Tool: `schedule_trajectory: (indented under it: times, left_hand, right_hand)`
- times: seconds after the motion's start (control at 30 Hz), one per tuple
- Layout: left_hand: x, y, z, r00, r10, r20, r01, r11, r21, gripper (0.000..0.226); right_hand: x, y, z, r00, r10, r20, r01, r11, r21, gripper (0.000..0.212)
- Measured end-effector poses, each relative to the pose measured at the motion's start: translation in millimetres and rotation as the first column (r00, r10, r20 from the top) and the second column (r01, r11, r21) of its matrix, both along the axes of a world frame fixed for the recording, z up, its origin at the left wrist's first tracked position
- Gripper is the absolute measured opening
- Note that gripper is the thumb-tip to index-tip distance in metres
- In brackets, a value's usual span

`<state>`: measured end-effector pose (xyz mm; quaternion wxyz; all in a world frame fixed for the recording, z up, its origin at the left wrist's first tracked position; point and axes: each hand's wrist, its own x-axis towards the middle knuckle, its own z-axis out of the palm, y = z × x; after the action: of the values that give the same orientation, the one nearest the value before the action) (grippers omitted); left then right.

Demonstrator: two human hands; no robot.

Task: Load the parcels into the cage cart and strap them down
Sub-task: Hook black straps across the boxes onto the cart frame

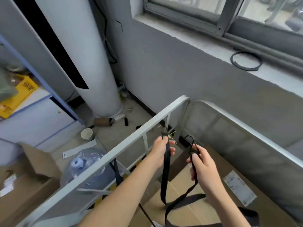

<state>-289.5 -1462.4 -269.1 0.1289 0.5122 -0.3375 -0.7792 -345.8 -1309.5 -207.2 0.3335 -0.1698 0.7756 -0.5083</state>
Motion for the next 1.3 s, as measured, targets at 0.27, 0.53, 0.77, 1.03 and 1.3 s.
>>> schedule_trajectory:
  times: [0.27,0.53,0.77,1.03,1.3]
  left_hand:
    - [18,-1,-39,0.968,0.247,0.039,-0.250,0.961,0.117,0.016]
    - [34,6,-31,0.932,0.360,-0.041,-0.349,0.924,0.158,0.014]
    - [54,35,11,0.963,0.252,-0.093,-0.246,0.967,0.074,0.024]
    - [56,171,98,0.987,-0.069,-0.145,0.067,0.998,-0.017,0.029]
    - [57,377,201,0.923,-0.226,-0.312,0.228,0.973,-0.030,0.019]
  right_hand:
    - [-5,17,-24,0.999,0.008,0.039,-0.009,0.999,0.037,0.032]
    - [3,26,-21,0.996,-0.026,0.087,0.021,0.998,0.059,0.034]
    - [4,55,17,0.978,-0.158,0.137,0.155,0.987,0.031,0.030]
    - [6,153,97,0.941,-0.330,0.080,0.336,0.938,-0.081,0.028]
    - [39,361,194,0.842,-0.538,-0.026,0.522,0.828,-0.205,0.028]
